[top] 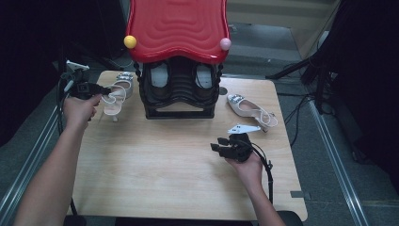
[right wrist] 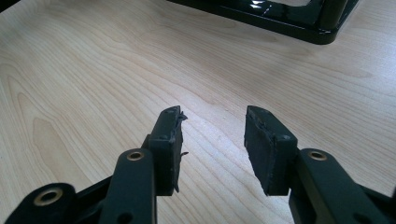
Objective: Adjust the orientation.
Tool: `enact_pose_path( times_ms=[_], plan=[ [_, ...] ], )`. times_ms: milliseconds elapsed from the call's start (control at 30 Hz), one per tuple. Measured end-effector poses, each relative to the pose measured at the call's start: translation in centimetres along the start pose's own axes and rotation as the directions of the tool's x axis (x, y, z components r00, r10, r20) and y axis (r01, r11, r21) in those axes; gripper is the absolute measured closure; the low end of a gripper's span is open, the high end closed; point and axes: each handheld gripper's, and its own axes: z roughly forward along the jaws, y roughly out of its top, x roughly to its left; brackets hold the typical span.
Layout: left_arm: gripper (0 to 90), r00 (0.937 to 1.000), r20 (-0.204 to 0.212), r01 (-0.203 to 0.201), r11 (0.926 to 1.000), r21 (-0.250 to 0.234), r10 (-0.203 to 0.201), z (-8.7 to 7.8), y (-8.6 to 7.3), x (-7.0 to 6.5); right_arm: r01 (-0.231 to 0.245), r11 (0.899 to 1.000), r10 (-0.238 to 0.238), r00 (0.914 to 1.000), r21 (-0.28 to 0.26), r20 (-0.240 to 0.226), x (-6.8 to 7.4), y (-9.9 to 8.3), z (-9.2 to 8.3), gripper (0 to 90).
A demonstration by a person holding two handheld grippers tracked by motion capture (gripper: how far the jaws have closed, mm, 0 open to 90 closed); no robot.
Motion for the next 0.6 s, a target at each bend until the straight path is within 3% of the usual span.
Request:
enact_pose_path(
  times_ms=[100, 400, 600],
  plan=[
    [84.1, 1.0, 0.007, 0.002, 0.9999, -0.014, -0.002, -0.9, 0.8, -0.5, 0.004, 1.0, -0.004, 1.0, -0.003, 0.001, 0.0, 0.0, -0.1, 58.0],
    [83.9, 0.9989, -0.013, -0.044, 0.9985, -0.033, 0.044, -4.3, 3.5, -2.6, 0.006, 1.0, -0.006, 1.0, -0.006, -0.001, 0.0, 0.0, -0.1, 58.0],
    [83.9, 0.9989, 0.009, -0.046, 0.9975, -0.053, 0.046, -6.5, 5.2, -3.9, 0.008, 1.0, -0.008, 1.0, -0.004, 0.0, 0.0, 0.0, -0.1, 58.1]
  ],
)
